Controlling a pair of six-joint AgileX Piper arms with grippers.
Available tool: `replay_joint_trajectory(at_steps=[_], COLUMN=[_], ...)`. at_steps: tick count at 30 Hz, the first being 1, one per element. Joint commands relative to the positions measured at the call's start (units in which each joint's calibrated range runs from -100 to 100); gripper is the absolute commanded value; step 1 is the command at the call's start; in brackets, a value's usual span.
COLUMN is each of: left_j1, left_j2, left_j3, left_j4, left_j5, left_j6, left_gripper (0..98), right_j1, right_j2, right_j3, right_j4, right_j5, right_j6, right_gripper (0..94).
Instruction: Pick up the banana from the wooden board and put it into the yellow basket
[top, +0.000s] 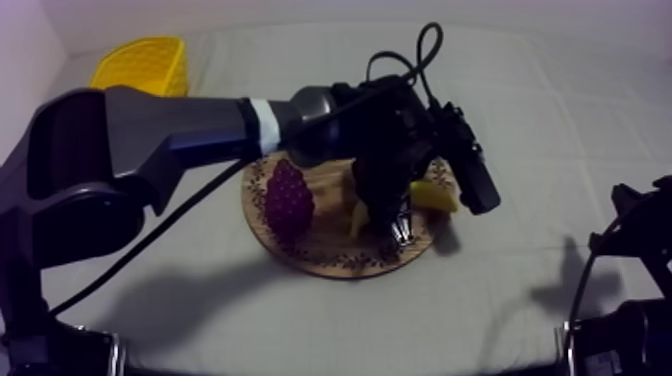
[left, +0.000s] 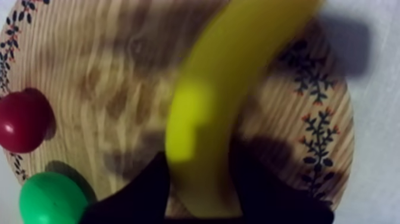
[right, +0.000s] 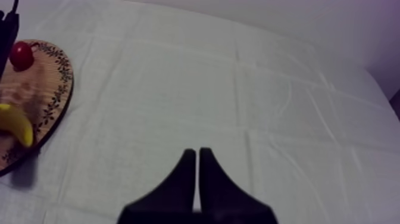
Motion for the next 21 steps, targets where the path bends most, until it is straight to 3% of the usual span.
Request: replay_joint_trajectory(at_steps=[1,9,21], left_j1=[0.09,-0.41,-5.57], left_j2=[0.05,-3.47,-17.98], left_j3=[-0.29,-1.94,-4.37], left_j4=[-0.53,-4.07,-9.89], left_j5=[0.37,4.31,11.59], left_j6=[0.89,3.95,4.04], left_gripper=[37.6,30.2,29.3], right_j1=[0.0,0.0,0.0], right_j2=[-0.02,-0.02,-0.02], right_j3=[0.02,0.02,0.02], right_j4=[0.01,0.01,0.01], right_j5=[0.01,0.01,0.01], right_j6=[0.01,0.01,0.01], right_gripper=[0.3,0.3,0.3])
